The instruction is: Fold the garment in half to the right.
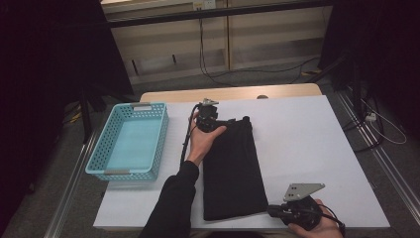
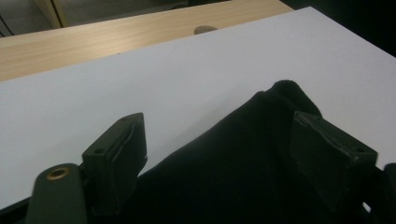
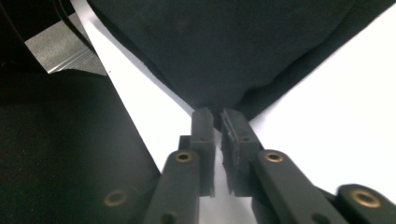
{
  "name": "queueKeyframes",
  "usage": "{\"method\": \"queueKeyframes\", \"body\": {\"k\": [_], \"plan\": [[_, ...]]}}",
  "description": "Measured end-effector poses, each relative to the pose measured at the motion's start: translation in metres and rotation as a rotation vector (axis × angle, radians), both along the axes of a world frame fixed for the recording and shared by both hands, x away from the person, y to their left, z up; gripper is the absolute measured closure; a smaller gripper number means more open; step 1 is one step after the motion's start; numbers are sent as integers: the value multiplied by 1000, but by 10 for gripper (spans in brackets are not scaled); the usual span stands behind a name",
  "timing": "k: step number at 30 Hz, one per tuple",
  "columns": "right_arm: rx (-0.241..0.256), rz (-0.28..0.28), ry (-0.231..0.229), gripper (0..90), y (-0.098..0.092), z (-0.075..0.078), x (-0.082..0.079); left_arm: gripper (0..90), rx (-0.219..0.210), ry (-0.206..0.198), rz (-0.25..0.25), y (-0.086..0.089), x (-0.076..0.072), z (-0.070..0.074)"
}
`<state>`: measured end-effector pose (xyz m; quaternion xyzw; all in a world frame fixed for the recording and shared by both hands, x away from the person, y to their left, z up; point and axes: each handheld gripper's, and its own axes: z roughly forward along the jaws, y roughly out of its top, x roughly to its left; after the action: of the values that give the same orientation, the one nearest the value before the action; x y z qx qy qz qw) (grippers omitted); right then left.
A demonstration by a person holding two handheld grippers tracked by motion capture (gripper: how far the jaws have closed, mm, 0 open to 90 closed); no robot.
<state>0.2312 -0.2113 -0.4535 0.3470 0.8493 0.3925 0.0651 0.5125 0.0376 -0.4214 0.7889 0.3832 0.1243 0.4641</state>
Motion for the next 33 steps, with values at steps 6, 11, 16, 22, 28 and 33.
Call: {"method": "queueKeyframes", "body": {"k": [6, 11, 16, 22, 28, 33], "plan": [[20, -25, -25, 725, -4, 4, 3, 121, 17, -19, 6, 14, -7, 1], [26, -62, -67, 626, -6, 11, 11, 84, -1, -14, 16, 29, -15, -2], [24, -101, -152, 599, -8, 23, 37, 67, -68, 0, -8, 42, -27, -2], [19, -117, -223, 615, -6, 35, 66, 53, -85, -55, -37, 50, -45, 6], [-10, -142, -275, 637, 5, 45, 105, 44, -58, -68, -75, 57, -75, 3], [-9, -153, -274, 644, 13, 46, 123, 45, -46, -76, -101, 64, -93, 3]]}}
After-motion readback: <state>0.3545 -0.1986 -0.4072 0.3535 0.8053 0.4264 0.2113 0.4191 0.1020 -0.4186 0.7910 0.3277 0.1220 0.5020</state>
